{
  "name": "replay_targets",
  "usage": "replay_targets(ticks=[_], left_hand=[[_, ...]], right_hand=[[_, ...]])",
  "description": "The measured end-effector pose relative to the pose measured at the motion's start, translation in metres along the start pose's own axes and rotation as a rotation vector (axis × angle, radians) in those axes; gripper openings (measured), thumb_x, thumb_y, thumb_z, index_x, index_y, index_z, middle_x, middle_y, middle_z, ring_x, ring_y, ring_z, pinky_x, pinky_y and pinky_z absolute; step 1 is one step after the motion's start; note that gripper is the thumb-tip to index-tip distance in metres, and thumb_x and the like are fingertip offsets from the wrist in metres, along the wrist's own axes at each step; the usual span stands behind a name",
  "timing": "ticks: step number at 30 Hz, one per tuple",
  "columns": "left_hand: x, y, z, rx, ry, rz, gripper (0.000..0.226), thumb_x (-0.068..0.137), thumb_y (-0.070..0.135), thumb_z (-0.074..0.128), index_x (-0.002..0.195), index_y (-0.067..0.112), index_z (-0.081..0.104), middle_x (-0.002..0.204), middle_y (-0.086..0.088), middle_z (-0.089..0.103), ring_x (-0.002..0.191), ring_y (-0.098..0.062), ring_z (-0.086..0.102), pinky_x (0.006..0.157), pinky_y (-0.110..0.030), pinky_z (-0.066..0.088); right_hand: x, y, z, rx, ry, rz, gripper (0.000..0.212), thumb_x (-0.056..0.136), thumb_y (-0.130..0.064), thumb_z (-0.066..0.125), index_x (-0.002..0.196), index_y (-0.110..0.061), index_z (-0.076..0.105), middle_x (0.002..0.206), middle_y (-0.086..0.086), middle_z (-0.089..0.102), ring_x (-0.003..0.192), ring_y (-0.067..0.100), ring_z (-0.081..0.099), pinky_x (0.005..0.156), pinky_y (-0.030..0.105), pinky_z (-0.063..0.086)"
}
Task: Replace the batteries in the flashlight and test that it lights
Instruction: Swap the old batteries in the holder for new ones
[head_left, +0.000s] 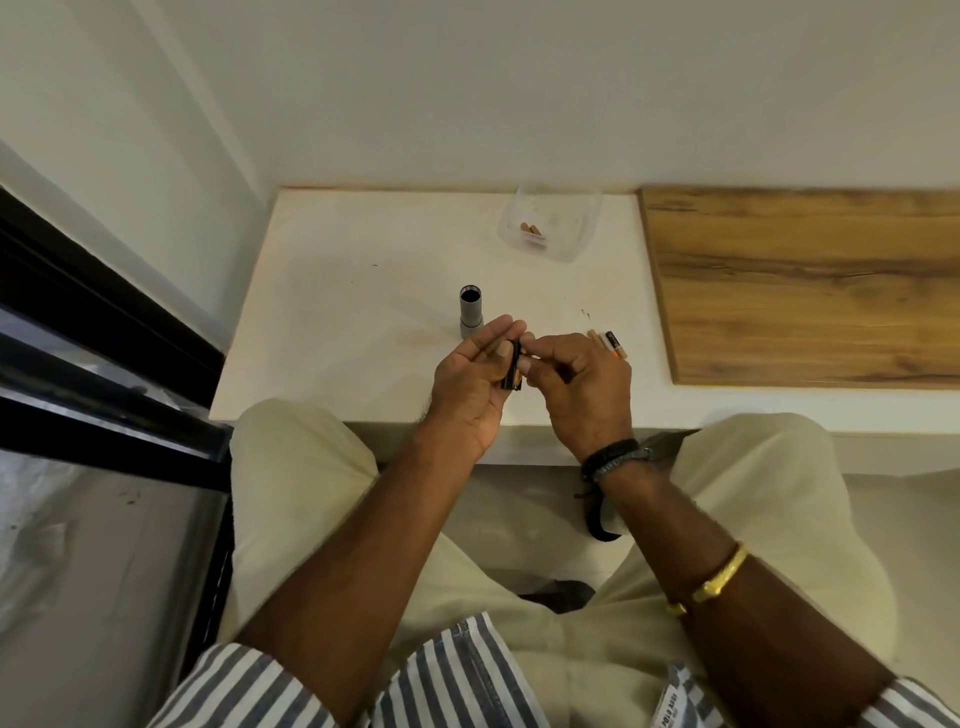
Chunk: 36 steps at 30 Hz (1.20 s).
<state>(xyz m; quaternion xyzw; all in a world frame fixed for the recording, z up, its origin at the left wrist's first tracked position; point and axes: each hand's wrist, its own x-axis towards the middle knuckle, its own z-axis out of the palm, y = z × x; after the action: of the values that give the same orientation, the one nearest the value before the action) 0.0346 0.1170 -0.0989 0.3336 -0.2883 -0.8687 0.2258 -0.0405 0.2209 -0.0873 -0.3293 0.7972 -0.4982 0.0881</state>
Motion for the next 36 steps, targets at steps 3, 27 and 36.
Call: replay_targets(ticks=[3, 27, 36], left_hand=[[-0.001, -0.002, 0.004, -0.096, 0.028, -0.014, 0.029, 0.099, -0.005, 0.05, 0.126, 0.0, 0.06, 0.118, -0.014, 0.07, 0.112, -0.027, 0.067, 0.082, -0.028, 0.06], [0.035, 0.071, -0.003, -0.169, -0.051, 0.186, 0.03, 0.101, 0.012, 0.052, 0.127, -0.002, 0.057, 0.119, -0.021, 0.07, 0.114, -0.03, 0.068, 0.091, -0.035, 0.058], [0.048, 0.063, -0.016, -0.292, -0.03, 0.087, 0.035, 0.097, 0.015, 0.053, 0.127, -0.003, 0.056, 0.118, -0.021, 0.071, 0.111, -0.029, 0.069, 0.086, -0.033, 0.059]], right_hand=[[-0.006, -0.002, 0.006, -0.065, -0.028, -0.061, 0.024, 0.095, -0.013, 0.07, 0.118, -0.014, 0.076, 0.112, 0.008, 0.067, 0.09, 0.003, 0.056, 0.081, 0.013, 0.049], [0.135, 0.02, 0.009, 0.157, 0.122, 0.257, 0.011, 0.087, -0.008, 0.071, 0.09, -0.016, 0.078, 0.076, 0.0, 0.075, 0.071, 0.018, 0.075, 0.071, 0.04, 0.066], [0.254, 0.051, 0.041, -0.471, -0.12, 0.271, 0.015, 0.085, -0.012, 0.072, 0.091, -0.022, 0.08, 0.101, 0.004, 0.077, 0.094, 0.025, 0.071, 0.085, 0.032, 0.059]])
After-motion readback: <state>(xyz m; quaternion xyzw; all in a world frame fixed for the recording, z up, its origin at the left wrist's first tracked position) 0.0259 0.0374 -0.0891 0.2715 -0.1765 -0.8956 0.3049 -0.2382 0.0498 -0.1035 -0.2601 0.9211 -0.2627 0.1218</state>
